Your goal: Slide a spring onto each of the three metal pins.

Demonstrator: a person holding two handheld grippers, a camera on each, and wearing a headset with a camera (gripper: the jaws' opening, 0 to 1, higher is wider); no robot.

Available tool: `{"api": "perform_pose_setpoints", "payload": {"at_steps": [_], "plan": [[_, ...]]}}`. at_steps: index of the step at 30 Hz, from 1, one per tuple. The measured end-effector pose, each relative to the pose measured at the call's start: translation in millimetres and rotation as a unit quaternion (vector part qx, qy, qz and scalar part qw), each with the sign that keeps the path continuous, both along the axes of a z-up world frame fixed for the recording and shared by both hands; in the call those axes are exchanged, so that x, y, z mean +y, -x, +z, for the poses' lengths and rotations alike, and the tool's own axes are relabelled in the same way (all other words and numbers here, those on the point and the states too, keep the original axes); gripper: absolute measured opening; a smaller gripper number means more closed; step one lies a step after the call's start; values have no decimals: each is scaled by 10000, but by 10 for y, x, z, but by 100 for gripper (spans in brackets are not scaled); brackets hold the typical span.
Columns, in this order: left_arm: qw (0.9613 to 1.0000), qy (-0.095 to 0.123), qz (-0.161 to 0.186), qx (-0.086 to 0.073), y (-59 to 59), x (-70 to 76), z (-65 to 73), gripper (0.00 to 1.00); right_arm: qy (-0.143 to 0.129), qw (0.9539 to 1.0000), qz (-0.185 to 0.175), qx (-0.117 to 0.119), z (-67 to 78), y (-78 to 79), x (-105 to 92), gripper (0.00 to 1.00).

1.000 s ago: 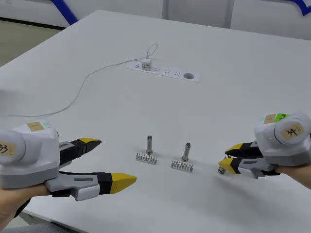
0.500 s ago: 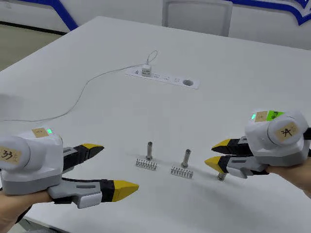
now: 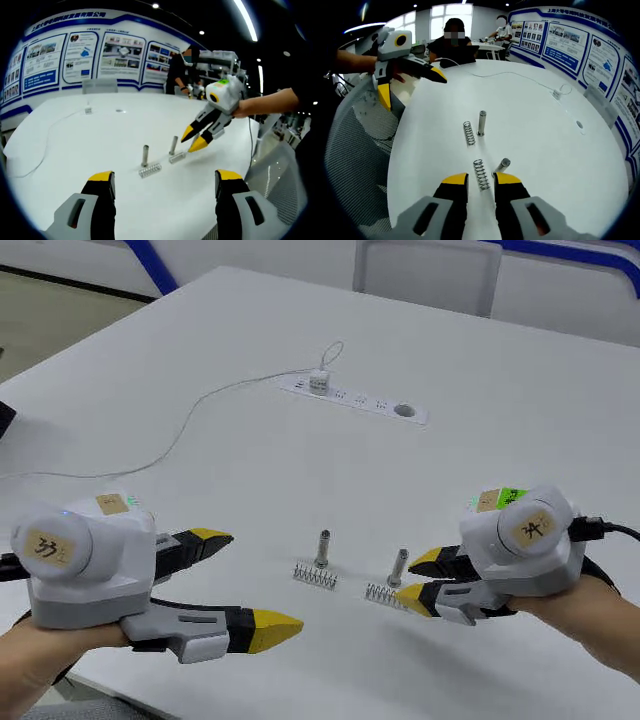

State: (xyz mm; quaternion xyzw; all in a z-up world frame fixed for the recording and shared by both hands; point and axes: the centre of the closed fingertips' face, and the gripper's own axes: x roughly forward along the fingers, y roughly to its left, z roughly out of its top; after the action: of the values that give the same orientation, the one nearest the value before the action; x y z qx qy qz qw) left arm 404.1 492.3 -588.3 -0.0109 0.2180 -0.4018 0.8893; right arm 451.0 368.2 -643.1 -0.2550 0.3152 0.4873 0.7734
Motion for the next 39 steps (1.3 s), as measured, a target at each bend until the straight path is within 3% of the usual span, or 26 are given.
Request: {"api": "perform_pose_setpoints", "payload": {"at_steps": [11, 13, 21, 26, 29, 39], "plan": [[9999, 33, 106, 1, -36, 51, -2, 84, 255, 9992, -4, 299, -262, -43, 18, 21], [9999, 20, 108, 10, -35, 52, -6, 84, 272, 9983, -122, 501, -302, -27, 6, 21], [9999, 44, 163, 11, -48, 69, 0, 84, 406, 9975, 10, 585, -396, 16, -14, 20], [9999, 33, 138, 20, -44, 62, -8, 84, 374, 9975, 35, 597, -395, 34, -21, 18], [9999, 13, 119, 31, -38, 57, -17, 84, 270, 9970, -70, 726, -393, 26, -28, 18], [9999, -12, 122, 42, -32, 55, -21, 84, 240, 9972, -58, 702, -394, 42, -5, 11]]}}
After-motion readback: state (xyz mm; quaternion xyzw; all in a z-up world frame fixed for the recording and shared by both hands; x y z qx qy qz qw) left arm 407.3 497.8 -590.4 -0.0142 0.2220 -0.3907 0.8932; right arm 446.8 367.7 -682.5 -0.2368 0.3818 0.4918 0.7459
